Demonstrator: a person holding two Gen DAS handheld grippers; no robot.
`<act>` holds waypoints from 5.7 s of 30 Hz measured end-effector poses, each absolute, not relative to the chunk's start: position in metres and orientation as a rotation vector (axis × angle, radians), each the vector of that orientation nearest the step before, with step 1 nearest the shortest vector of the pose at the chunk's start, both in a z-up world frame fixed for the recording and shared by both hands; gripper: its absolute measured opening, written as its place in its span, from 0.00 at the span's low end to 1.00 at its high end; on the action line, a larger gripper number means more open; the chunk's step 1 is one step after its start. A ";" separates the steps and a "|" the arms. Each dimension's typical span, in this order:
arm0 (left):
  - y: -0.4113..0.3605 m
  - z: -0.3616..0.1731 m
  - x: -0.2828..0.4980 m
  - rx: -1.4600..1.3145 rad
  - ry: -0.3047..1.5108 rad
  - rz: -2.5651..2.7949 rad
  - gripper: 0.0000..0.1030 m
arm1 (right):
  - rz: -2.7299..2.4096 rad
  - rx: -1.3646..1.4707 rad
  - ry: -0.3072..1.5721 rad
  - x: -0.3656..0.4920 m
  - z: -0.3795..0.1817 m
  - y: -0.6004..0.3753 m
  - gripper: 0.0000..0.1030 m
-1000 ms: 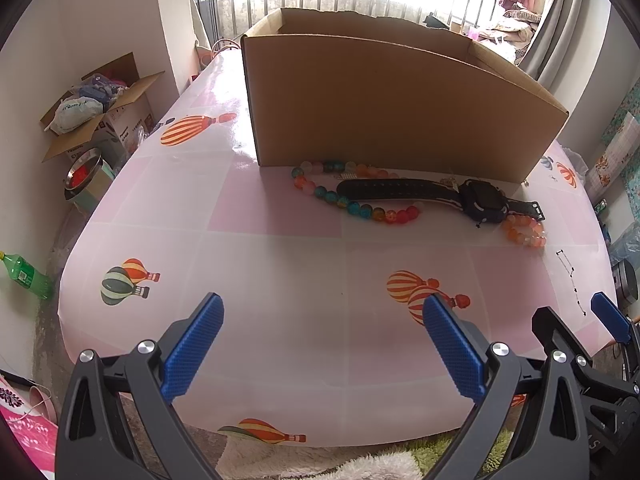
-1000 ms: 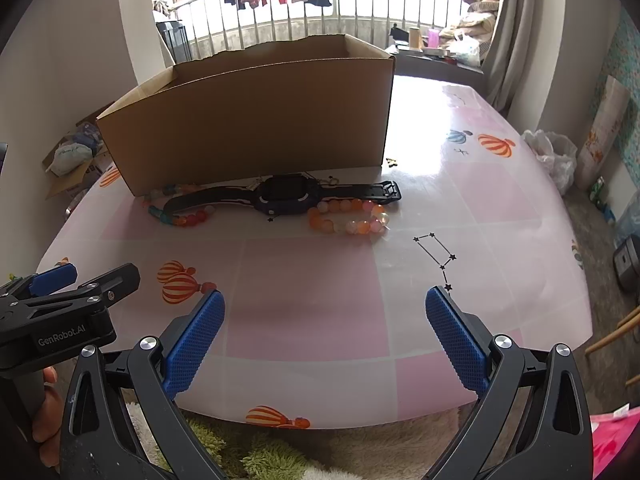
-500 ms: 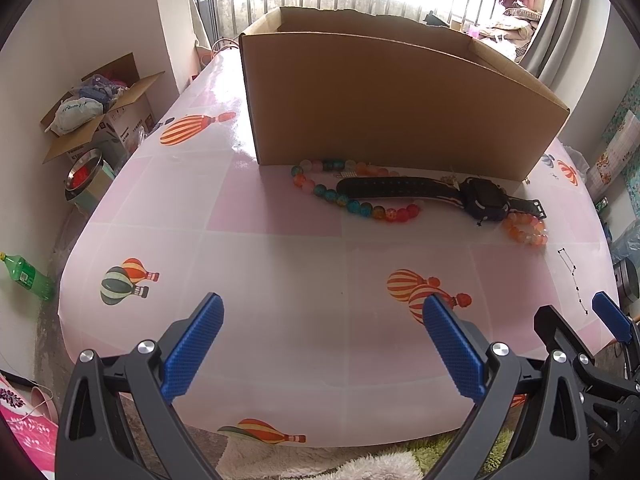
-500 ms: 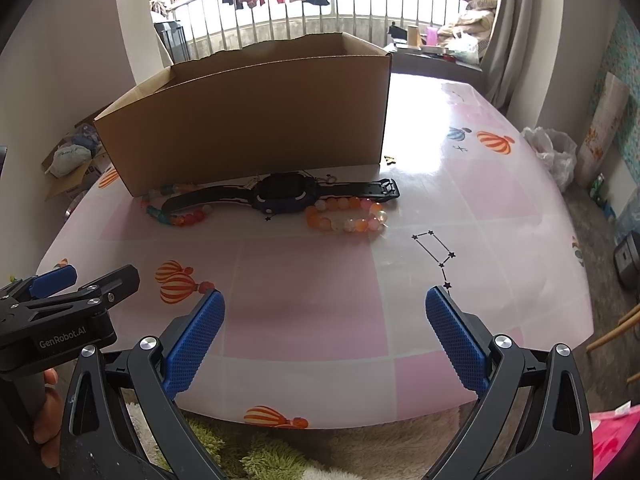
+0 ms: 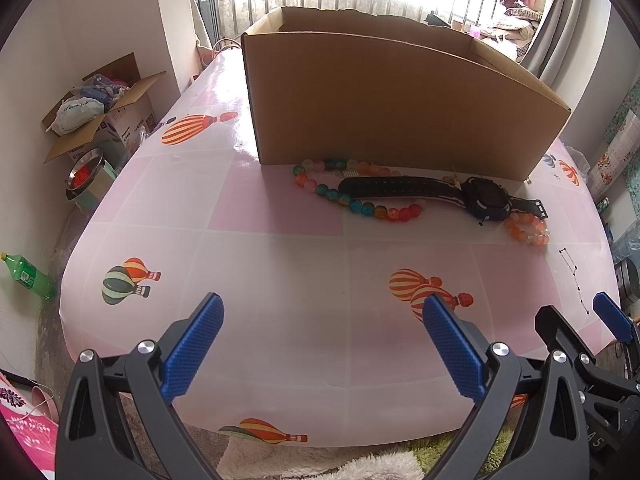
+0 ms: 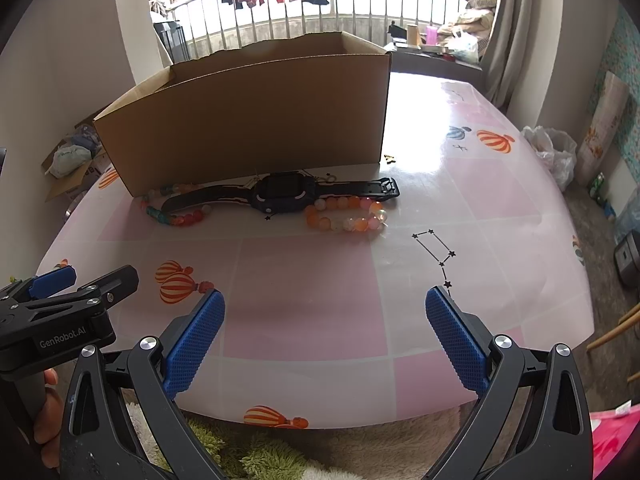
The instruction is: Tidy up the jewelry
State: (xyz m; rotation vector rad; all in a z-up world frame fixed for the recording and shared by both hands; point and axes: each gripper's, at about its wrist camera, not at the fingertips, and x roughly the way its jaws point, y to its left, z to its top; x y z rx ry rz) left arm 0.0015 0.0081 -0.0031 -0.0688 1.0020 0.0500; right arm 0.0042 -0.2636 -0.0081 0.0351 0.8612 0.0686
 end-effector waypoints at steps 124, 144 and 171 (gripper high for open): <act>-0.014 -0.017 0.106 -0.024 1.073 -0.259 0.51 | 0.229 0.550 1.018 0.123 -0.024 -0.347 0.36; 0.012 -0.017 0.110 -0.182 1.123 -0.288 0.53 | 0.227 0.447 0.987 0.120 -0.029 -0.313 0.04; 0.000 0.004 0.119 -0.318 1.013 -0.355 0.44 | 0.235 0.422 0.978 0.121 -0.031 -0.304 0.05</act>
